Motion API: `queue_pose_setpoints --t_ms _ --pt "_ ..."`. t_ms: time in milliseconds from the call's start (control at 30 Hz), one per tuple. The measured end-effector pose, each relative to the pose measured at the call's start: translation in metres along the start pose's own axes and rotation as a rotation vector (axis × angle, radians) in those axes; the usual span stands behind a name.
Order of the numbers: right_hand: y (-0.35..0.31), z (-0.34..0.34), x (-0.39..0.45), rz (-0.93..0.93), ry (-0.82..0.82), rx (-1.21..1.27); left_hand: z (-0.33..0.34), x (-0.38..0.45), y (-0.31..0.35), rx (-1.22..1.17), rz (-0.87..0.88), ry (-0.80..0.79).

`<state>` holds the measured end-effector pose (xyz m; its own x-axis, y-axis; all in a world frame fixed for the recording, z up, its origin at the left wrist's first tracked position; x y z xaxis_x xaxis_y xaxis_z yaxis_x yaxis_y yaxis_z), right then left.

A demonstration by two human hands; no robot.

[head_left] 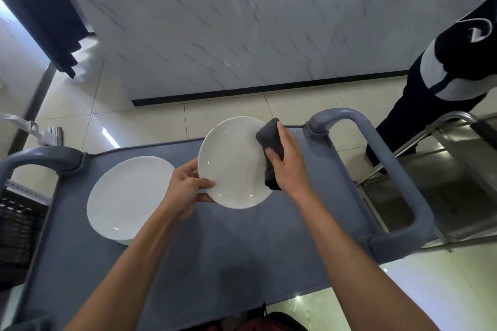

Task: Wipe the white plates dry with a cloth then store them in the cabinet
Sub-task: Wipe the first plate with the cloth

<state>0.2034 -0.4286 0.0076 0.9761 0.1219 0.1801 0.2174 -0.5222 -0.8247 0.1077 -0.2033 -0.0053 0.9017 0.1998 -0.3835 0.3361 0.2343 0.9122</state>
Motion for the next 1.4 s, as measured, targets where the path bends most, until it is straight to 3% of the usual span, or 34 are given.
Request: queue_pose_setpoints --t_ms 500,733,867,1167,1267,1400 --pt "-0.021 -0.014 0.016 -0.124 -0.139 -0.077 0.001 0.009 0.027 0.278 0.15 -0.093" --pt "-0.047 -0.004 0.007 -0.295 -0.205 -0.173 0.004 0.019 0.042 0.583 0.293 -0.16" --pt "-0.043 -0.002 0.005 -0.287 -0.212 -0.197 0.005 0.021 0.044 0.695 0.344 -0.168" --pt "-0.031 0.003 -0.008 -0.34 -0.044 -0.206 0.012 0.017 0.046 0.922 0.458 -0.136" --pt "-0.03 0.003 -0.016 -0.362 0.029 -0.211 0.013 0.017 0.041 0.844 0.485 -0.099" --pt "-0.03 0.0 -0.022 -0.404 0.144 -0.216 0.014 0.01 0.035 0.695 0.483 0.08"
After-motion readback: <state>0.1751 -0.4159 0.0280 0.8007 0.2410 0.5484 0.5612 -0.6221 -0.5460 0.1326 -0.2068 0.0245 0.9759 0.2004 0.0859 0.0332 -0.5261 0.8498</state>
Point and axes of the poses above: each hand's wrist, its own x-axis towards the middle knuckle, its own z-axis out of the palm, y = z × x, the point moved 4 cm from there along x, towards the middle knuckle, and after that the axes turned 2 degrees about y, right-handed, at the moved point
